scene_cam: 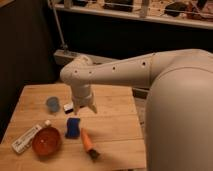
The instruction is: Place the pepper on the white sponge
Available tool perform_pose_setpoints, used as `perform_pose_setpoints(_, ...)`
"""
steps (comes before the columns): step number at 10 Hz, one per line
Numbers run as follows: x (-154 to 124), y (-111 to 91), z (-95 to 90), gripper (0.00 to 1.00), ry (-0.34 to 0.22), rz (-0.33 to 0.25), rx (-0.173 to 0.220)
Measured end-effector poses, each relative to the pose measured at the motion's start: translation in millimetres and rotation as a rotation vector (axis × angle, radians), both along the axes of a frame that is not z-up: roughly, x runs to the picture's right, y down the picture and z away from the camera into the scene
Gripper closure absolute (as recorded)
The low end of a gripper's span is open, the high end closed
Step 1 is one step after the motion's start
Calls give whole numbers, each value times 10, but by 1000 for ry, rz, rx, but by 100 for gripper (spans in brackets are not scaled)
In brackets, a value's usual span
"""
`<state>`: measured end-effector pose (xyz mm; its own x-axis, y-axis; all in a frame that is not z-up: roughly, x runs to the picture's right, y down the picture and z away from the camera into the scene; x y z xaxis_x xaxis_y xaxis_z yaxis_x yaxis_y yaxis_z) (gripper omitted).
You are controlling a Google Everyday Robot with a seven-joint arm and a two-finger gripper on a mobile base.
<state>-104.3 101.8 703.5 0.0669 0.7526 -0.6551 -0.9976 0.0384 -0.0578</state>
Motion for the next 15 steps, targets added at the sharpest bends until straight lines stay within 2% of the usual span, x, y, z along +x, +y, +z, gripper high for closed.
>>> perform_pose_setpoints(12, -4, -7, -4, 35, 0, 0, 1)
perform_pose_setpoints(15, 1, 75, -79, 35, -30, -30, -14)
